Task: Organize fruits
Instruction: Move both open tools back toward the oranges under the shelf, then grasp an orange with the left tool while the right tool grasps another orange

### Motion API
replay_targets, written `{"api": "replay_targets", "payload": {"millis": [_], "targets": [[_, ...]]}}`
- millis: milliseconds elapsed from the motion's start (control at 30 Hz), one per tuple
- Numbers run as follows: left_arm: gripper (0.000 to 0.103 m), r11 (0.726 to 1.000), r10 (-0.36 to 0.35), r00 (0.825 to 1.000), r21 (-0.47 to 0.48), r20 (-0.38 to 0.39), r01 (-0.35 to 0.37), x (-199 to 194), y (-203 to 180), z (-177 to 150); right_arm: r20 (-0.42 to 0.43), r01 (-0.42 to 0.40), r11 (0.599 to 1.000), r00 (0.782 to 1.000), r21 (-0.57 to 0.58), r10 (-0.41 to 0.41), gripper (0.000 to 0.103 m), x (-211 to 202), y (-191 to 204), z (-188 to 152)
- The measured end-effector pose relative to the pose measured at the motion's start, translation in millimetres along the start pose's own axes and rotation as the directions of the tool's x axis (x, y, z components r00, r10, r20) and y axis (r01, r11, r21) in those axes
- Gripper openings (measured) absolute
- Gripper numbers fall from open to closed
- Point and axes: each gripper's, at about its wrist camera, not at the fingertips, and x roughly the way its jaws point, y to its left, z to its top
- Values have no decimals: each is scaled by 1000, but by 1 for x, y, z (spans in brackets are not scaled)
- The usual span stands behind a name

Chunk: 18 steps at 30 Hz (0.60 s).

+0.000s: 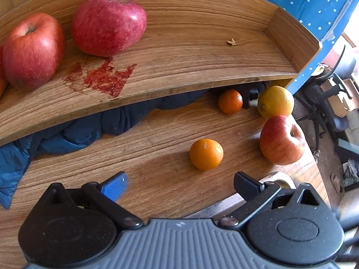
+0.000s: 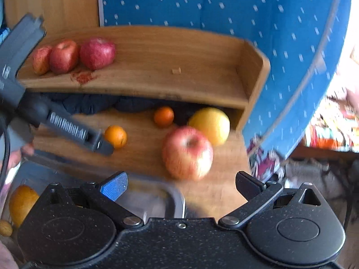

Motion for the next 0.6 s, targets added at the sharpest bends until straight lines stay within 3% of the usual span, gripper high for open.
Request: {"api": "replay_targets", "payload": {"millis": [100, 200, 333, 600], "targets": [[102, 1000, -14, 999, 27, 30, 13, -4, -1, -5, 37, -25, 1000, 999, -16, 26, 102, 2, -10, 25], [102, 999, -4, 999, 52, 53, 1, -7, -4, -8, 45, -104, 994, 993, -26, 105, 101, 9, -16, 54], [102, 998, -21, 998, 54, 66, 17, -5, -7, -8, -18, -177, 982, 984, -68, 177, 91, 37, -7, 81], [90, 998, -68, 992, 23, 108, 66, 2, -9, -6, -106, -151, 984, 984, -99, 140, 68, 83, 20, 87]]}}
